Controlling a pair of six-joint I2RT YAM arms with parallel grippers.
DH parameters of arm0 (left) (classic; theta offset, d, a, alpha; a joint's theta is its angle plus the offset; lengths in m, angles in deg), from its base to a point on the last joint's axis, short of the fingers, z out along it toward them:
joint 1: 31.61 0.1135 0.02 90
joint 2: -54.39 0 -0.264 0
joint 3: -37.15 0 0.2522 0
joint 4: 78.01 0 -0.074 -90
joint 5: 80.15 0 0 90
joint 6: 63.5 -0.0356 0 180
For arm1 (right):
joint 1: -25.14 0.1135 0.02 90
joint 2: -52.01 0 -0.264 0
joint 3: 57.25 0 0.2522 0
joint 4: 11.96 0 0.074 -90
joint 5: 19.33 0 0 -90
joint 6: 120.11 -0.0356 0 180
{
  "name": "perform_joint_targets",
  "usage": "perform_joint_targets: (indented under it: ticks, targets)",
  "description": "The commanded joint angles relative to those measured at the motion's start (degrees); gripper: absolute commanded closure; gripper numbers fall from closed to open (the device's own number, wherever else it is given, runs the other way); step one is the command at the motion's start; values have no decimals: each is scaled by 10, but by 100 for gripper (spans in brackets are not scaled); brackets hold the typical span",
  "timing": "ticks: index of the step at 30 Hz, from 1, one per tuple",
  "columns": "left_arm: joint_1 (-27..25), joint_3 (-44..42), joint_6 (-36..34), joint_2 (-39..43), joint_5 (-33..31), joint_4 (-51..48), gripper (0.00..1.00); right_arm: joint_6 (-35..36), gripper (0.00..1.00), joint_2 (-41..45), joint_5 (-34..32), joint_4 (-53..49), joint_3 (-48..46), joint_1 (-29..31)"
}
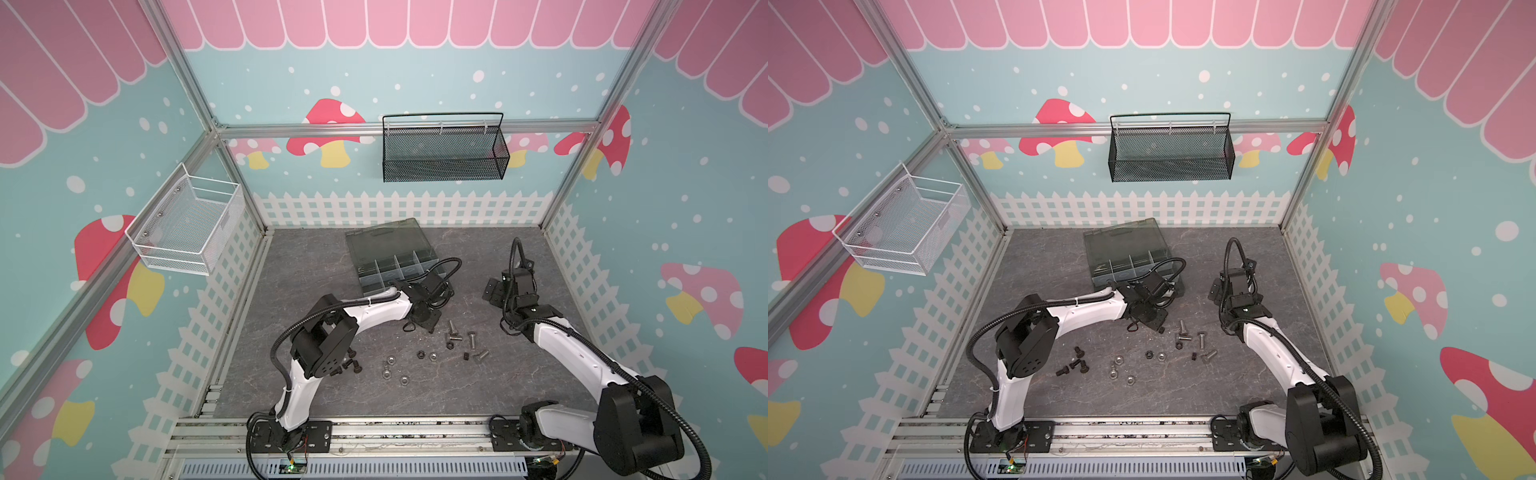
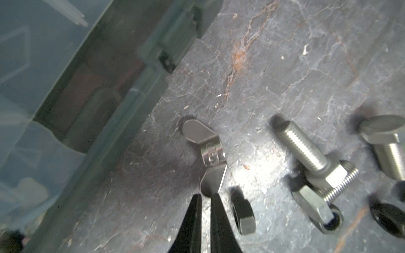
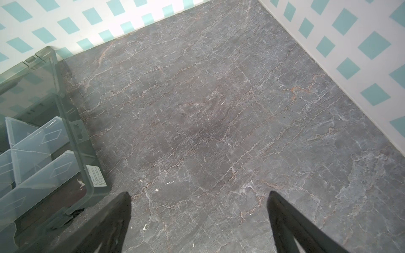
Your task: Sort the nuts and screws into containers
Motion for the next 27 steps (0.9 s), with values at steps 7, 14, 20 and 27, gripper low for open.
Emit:
perform_joint_targets:
  ticks: [7, 14, 20, 27]
  targets:
    - [3, -27, 19, 49, -14, 15, 71, -9, 2, 12, -10, -4, -4, 3]
    - [1, 13, 40, -1, 5, 27, 54, -7, 2, 20, -15, -4, -6, 4]
    - [-3, 53, 46, -43, 10, 28, 52, -4, 2, 27, -19, -5, -9, 3]
    - [-3, 81, 51, -80, 3, 19, 51, -4, 2, 24, -20, -4, -11, 3]
